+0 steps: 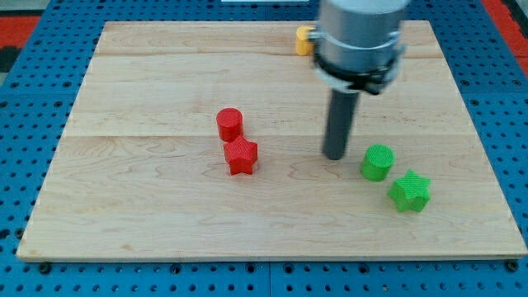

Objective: Point at the red circle

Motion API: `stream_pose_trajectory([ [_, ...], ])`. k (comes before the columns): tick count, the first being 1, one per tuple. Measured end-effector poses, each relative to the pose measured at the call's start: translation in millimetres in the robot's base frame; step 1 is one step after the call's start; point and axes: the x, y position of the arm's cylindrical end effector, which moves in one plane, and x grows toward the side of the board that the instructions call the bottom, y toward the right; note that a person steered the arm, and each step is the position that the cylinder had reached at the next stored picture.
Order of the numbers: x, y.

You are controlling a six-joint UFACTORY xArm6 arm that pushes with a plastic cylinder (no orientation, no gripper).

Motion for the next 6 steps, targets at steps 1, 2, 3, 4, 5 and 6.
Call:
stream_pose_trajectory([
  [1, -0.3, 32.3],
  [2, -1.5, 32.7],
  [3, -17.5, 32.5],
  [4, -61.3, 13.1],
  [5, -98.0, -66.3],
  [6, -105.9, -153.8],
])
